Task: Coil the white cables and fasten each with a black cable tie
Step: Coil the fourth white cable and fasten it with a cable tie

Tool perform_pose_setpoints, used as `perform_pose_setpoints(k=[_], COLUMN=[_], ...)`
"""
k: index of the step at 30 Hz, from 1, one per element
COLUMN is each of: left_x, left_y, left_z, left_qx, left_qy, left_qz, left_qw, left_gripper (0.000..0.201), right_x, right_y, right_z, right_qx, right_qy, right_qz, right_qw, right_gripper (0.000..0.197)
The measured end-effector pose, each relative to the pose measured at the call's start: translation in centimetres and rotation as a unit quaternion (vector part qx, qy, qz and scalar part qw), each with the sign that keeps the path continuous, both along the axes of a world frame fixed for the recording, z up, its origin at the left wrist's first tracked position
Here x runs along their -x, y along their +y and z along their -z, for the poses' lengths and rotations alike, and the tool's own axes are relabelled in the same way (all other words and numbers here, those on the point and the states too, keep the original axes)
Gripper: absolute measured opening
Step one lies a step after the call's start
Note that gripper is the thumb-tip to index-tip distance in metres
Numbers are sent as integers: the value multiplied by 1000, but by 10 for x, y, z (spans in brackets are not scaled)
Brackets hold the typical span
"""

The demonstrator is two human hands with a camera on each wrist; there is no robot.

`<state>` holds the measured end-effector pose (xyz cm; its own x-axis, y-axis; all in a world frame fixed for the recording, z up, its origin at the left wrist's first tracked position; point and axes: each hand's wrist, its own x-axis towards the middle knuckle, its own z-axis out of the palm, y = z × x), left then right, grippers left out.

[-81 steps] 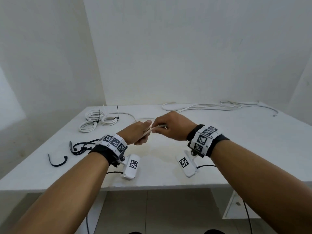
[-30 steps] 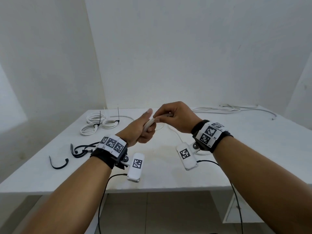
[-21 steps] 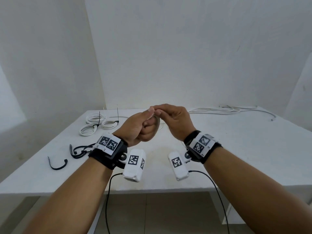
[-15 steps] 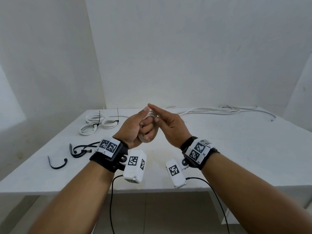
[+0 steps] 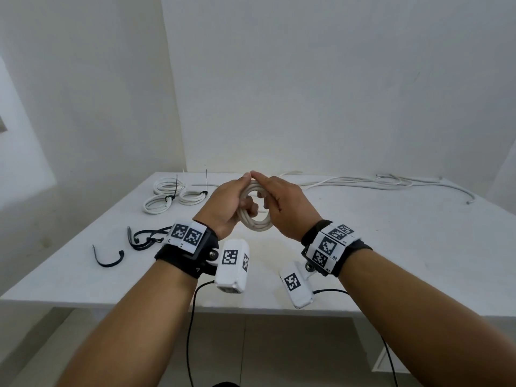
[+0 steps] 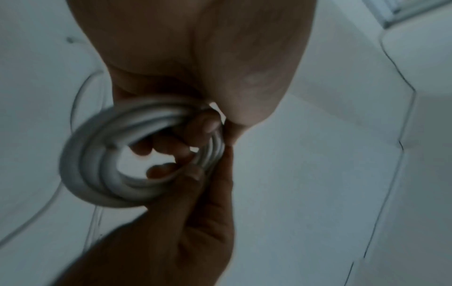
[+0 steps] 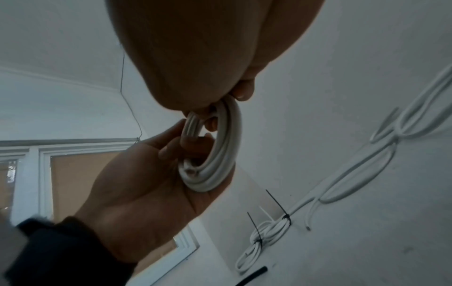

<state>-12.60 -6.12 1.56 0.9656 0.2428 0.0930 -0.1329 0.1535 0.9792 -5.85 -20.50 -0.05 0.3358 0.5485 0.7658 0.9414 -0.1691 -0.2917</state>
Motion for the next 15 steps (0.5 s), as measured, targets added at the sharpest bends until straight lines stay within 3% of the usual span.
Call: perform_pose_setpoints(k=[4, 10, 15], left_x=[10, 37, 69], left_y=[14, 58, 110], left_z=[-4, 3, 18], left_qx=[99, 117, 103], left_qy=[0, -14, -9], left_qz=[-68, -165, -234], left_qw=[993, 979, 967], left_gripper=[18, 31, 36], right_x=[10, 43, 62], right_y=[30, 90, 130], right_z=[-2, -4, -4], right_qx=[70, 163, 206], right_qy=[49, 92, 190], right_qz=[10, 37, -69], right_qw=[996, 982, 957], right_gripper=[56, 65, 54])
